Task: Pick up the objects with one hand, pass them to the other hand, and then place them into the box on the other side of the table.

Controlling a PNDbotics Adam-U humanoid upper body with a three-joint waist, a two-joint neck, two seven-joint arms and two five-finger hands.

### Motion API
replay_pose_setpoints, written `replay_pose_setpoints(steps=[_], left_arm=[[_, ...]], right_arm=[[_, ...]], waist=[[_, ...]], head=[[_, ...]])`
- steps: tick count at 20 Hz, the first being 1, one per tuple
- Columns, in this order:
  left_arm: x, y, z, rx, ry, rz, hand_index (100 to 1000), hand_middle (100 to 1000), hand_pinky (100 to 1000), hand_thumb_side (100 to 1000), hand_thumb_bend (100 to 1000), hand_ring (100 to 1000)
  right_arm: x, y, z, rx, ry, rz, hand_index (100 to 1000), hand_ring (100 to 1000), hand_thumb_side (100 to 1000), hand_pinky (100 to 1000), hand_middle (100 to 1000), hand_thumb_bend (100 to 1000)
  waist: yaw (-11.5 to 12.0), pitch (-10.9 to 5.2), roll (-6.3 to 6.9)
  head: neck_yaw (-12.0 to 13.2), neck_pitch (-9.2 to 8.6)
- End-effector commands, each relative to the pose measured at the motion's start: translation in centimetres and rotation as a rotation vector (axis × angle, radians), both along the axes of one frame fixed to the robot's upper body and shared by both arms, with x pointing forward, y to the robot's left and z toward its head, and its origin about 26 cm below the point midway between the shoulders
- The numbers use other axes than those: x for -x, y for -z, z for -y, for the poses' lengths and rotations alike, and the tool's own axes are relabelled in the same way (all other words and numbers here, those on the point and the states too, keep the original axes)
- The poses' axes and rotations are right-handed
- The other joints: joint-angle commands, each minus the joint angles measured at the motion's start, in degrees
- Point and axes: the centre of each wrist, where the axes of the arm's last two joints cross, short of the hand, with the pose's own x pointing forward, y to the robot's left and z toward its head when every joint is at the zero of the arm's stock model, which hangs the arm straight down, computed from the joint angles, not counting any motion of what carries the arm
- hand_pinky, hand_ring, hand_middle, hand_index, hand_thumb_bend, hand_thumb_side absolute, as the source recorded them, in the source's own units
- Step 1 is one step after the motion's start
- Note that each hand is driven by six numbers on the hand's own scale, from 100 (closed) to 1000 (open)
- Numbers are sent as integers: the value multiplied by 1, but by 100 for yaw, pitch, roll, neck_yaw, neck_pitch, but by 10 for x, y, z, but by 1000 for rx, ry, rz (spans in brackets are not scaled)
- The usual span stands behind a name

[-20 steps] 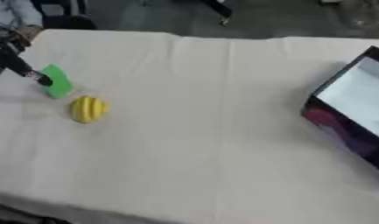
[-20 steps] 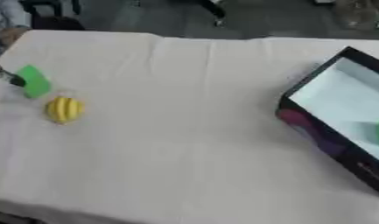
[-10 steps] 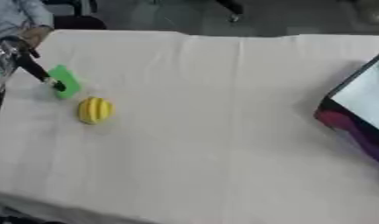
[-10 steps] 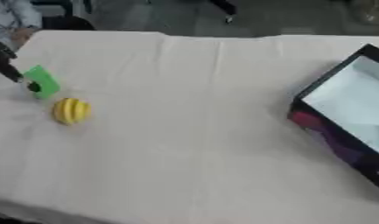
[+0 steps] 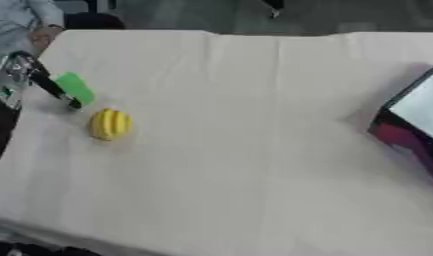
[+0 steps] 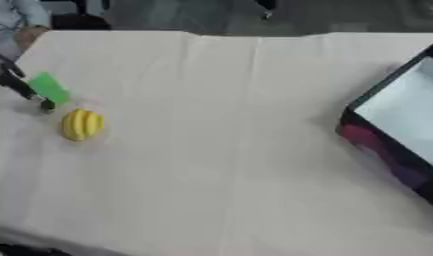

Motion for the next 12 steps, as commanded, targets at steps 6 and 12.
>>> replay_pose_setpoints(steps=[6, 12], left_arm=[[12, -12, -23, 17, -67, 78, 793, 800, 896, 128, 749, 861], [13, -7, -26, 59, -74, 75, 747, 798, 893, 100, 590, 860]], right_arm=[[4, -13, -2, 35, 14, 39, 1000, 1000, 501, 1000, 1000, 100], [4, -11, -1, 31, 26, 32, 1000, 1000, 501, 1000, 1000, 100]], waist=[[-99, 31, 103], [-112, 32, 117]], head=[[135, -114], [168, -85]])
